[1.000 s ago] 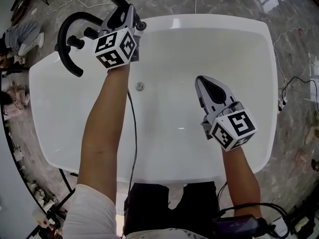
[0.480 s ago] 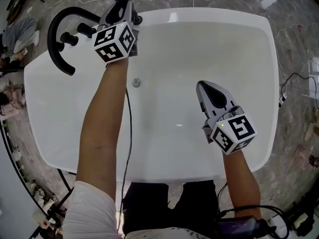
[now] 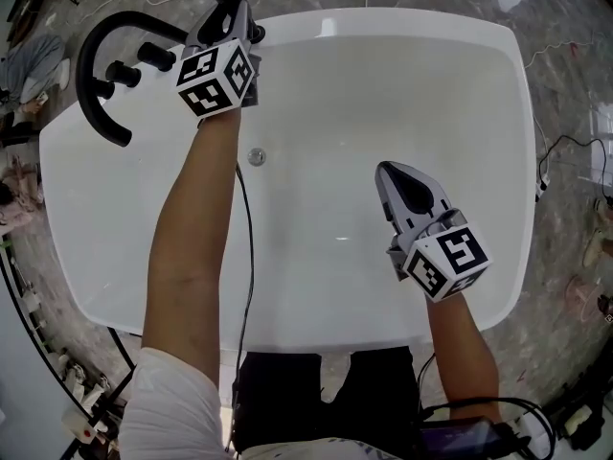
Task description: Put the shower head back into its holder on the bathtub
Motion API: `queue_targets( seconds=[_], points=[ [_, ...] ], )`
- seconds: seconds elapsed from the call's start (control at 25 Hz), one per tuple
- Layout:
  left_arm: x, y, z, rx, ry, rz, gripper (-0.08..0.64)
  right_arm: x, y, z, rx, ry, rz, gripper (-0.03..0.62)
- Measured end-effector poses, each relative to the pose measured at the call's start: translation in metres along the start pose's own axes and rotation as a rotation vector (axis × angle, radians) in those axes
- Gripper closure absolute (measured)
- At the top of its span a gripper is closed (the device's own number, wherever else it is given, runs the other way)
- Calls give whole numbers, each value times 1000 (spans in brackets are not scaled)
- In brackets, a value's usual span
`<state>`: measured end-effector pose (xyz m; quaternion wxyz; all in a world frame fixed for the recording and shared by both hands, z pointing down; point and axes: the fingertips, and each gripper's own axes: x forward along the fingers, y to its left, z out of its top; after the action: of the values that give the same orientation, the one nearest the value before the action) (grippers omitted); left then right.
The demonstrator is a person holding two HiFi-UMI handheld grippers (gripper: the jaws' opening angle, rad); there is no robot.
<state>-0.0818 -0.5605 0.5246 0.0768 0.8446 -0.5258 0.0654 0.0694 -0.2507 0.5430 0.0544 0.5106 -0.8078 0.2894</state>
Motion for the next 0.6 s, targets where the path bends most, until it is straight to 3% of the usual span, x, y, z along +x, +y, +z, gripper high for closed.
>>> queue_targets(
  seconds=[0.24, 0.6],
  points=[
    [-2, -3, -16, 16, 32, -5, 430, -1, 6, -10, -6, 17, 8, 585],
    [-11, -4, -12, 53, 59, 3, 418, -10, 17, -17, -10, 26, 4, 586]
  ],
)
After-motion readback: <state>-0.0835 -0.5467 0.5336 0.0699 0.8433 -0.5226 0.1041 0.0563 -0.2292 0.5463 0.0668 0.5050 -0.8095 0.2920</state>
